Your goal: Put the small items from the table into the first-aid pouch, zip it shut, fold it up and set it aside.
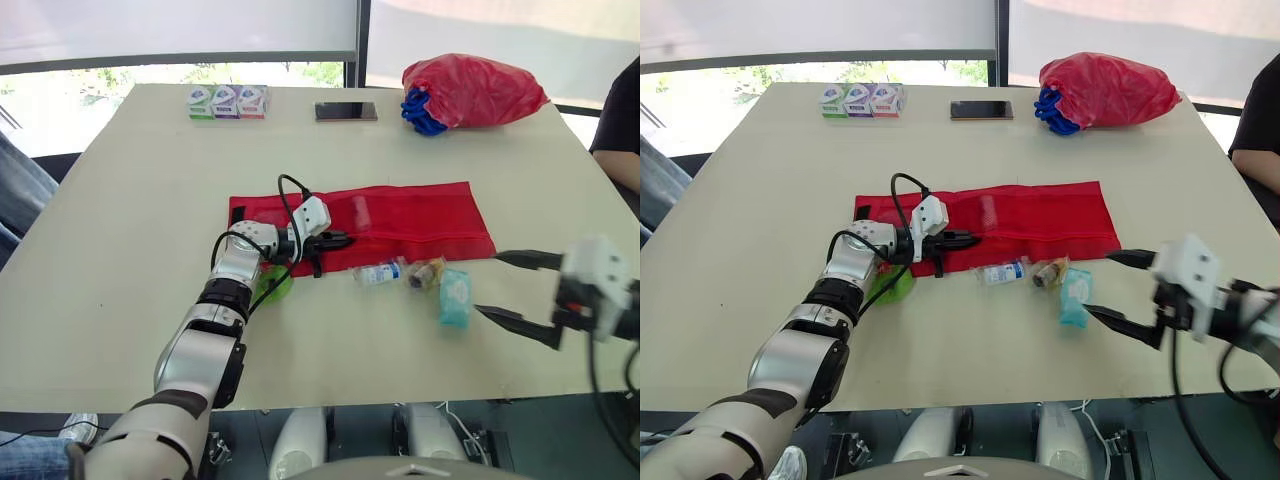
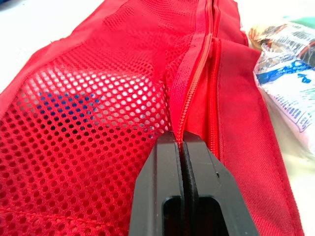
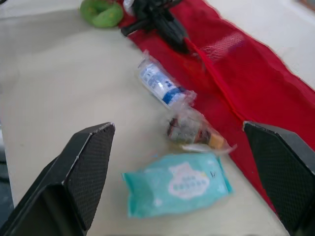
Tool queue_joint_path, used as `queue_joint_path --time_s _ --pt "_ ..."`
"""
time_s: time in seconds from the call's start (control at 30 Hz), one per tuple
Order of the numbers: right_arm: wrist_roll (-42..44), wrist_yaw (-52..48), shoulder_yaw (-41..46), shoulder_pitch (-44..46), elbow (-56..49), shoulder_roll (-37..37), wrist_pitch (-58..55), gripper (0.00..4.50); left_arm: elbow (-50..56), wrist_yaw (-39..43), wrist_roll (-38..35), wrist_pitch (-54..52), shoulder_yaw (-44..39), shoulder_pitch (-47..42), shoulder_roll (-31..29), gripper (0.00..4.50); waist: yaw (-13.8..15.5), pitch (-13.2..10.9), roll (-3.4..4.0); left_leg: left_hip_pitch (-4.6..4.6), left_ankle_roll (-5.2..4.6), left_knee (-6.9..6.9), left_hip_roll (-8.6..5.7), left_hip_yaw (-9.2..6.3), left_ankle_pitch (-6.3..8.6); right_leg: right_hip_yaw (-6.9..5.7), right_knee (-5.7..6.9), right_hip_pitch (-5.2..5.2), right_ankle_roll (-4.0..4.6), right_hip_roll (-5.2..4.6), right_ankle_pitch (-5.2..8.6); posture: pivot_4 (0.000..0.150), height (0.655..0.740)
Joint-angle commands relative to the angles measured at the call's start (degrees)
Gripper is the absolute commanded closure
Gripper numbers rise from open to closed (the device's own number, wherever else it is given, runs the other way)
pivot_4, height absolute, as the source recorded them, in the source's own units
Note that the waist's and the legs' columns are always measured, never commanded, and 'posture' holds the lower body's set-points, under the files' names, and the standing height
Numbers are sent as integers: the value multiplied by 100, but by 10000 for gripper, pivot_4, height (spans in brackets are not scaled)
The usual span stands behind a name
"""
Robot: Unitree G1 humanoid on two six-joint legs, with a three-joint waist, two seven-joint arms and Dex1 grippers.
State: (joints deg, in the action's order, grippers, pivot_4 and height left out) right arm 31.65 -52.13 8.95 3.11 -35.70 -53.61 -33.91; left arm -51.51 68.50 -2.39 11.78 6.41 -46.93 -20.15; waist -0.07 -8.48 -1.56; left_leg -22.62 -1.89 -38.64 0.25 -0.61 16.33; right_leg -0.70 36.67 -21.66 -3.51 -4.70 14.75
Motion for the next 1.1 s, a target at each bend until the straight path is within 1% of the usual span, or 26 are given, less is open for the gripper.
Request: queue_joint_path --time_s 0.03,0.1,0.13,0.2,0.23,0.33,0.43,0.6,0.77,0.83,0.87,0.9,0.93,1.07,1.1 --pt "-404 78 -824 806 193 51 -200 550 53 22 -9 62 -3 -25 -31 45000 22 1 -1 0 0 0 -2 -2 0 -1 0 1 0 -1 0 1500 7400" --pt "-876 70 -1716 1682 522 321 -378 550 44 18 -6 70 8 -41 -34 45000 -1 0 -7 3 -1 -1 -2 -3 0 -2 -1 5 0 -2 0 1500 7400" --pt "-1106 82 -2094 2062 700 477 -453 550 32 13 -6 76 12 -49 -34 45000 -57 -1 0 2 -1 -3 -1 -1 0 -1 1 2 0 0 0 1500 7400" --pt "-1463 63 -2719 2726 1058 786 -592 550 1 3 -6 91 19 -70 -32 45000 -20 0 0 2 -1 -2 0 -12 0 -9 5 2 1 2 1 1500 7400" --pt "-1598 67 -2989 3017 1220 979 -675 550 -2 1 -8 95 20 -70 -31 45000 -50 -2 -3 -4 0 -2 0 -18 0 -14 3 0 1 2 1 1500 7400" --pt "-2024 -10 -3629 3577 1593 1324 -754 550 -32 -9 -3 123 27 -77 -25 45000 -54 -1 2 -6 23 -3 -3 -8 -13 -5 7 -8 1 1 0 1500 7400" --pt "-2506 -170 -4230 3928 1855 1410 -795 550 -77 -18 2 155 25 -98 -19 45000 -34 0 1 -11 23 -5 -7 -13 -14 -10 7 -6 1 -3 0 1500 7400" --pt "-3013 -280 -4661 4203 2137 1479 -966 550 -109 -25 2 196 19 -95 -34 45000 -62 -1 2 -11 23 -8 -10 -9 -14 -7 9 -9 0 -4 0 1500 7400" --pt "-3261 -296 -4704 4339 2389 1695 -1109 550 -134 -41 4 211 17 -107 -35 45000 -66 0 2 -10 24 -8 -9 -10 -14 -8 11 -10 0 -3 0 1500 7400" --pt "-3331 -301 -4681 4342 2420 1740 -1112 5518 -144 -45 4 216 16 -114 -30 45000 -63 0 2 -10 25 -8 -9 -10 -14 -7 11 -10 0 -3 0 1500 7400" --pt "-3366 -320 -4677 4340 2425 1745 -1108 8702 -150 -47 3 220 15 -117 -28 45000 -63 0 2 -10 25 -8 -9 -9 -14 -8 11 -10 0 -3 0 1500 7400" --pt "-3402 -351 -4685 4340 2423 1735 -1096 10631 -155 -47 3 225 15 -117 -26 45000 -63 0 2 -10 25 -8 -9 -9 -14 -8 11 -10 0 -4 0 1500 7400" --pt "-3417 -388 -4690 4338 2411 1714 -1095 15838 -158 -47 3 228 15 -119 -24 45000 -63 0 2 -10 25 -8 -9 -9 -14 -7 11 -10 0 -4 0 1500 7400" --pt "-3356 -549 -4583 4290 2237 1700 -1286 30898 -169 -41 2 241 19 -120 -17 45000 -67 0 2 -10 25 -8 -9 -10 -14 -8 11 -10 0 -3 0 1500 7400" --pt "-3238 -546 -4465 4255 2144 1762 -1459 37226 -168 -38 1 243 19 -118 -15 45000 -66 0 2 -10 25 -8 -9 -10 -15 -8 11 -10 0 -3 0 1500 7400"
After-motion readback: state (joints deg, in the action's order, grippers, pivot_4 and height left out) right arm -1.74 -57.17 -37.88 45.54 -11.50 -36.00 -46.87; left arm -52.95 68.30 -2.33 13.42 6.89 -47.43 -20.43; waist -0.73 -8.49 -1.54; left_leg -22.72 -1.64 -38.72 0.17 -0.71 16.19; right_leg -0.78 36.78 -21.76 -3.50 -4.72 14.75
